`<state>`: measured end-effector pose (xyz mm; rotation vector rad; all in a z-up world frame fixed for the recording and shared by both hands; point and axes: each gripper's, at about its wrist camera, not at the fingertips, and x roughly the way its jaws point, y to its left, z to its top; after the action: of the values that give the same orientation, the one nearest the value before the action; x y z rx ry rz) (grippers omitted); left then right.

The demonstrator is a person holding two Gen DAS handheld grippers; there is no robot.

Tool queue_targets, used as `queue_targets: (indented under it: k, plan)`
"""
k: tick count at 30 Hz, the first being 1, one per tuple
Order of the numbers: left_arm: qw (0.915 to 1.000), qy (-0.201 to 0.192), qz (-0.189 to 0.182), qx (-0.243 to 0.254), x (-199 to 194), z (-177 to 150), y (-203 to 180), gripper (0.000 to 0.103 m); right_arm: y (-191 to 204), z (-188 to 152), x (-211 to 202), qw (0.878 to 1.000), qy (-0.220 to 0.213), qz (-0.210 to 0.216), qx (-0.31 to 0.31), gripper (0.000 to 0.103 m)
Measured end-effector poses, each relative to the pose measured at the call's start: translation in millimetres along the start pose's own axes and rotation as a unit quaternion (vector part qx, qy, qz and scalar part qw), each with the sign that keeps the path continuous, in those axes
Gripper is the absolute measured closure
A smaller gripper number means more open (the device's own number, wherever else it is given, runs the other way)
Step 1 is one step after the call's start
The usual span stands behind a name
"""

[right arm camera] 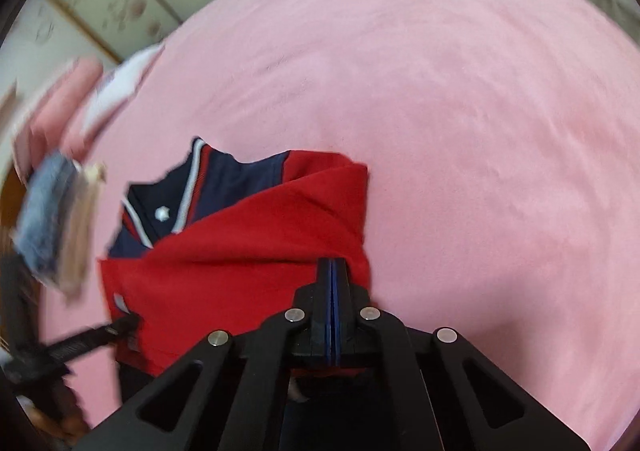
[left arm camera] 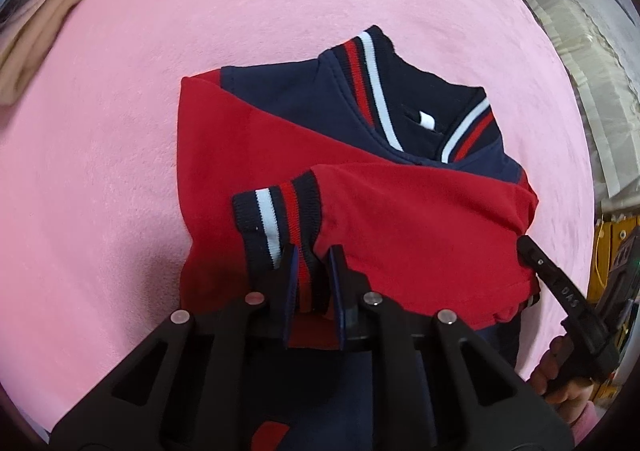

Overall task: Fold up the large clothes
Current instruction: 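Lay the folded sleeve on the jacket and open the right gripper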

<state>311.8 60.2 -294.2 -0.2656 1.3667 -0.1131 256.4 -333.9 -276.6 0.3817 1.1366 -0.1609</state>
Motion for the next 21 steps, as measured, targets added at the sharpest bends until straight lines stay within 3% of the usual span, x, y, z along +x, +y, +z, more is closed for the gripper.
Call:
queue_targets:
  k: [2,3,5,6,10,14,21]
  plan:
    - [1.0000,-0.002,0.006,-0.002,-1.5,-0.2,-3.6,0.088,17.0,5.6,7.3,1.000,-0.005,-0.019,-0.008,0.103]
    - [1.0000,-0.005,0.009,-0.001,-3.4,-0.6,-6.0,0.088,17.1,9.9,0.1,0.999,-0.027,-0.019,0.001,0.103]
    - [0.9999,-0.008,0.010,0.000,-7.7,-3.1,-11.2,0.088,18.2,17.0,-16.5,0.997,-0.072,0.026,0.011,0.103]
    - [0.9999,-0.013,0.003,0.000,-9.9,-2.9,-14.9,0.088,20.8,20.6,-19.2,0.996,-0.075,0.052,0.007,0.103]
    - [0.9994,-0.028,-0.022,0.003,-12.8,0.9,-24.6,0.088,40.9,24.3,13.3,0.992,0.012,0.117,-0.047,0.103]
    - [0.9995,-0.021,0.017,0.014,3.5,7.9,-24.9,0.089,53.6,19.0,49.4,0.991,0.042,0.079,-0.096,0.103]
    - [0.9994,-0.016,-0.027,-0.014,3.7,13.3,-11.6,0.089,0.1,39.9,58.9,0.999,0.011,0.026,-0.024,0.103]
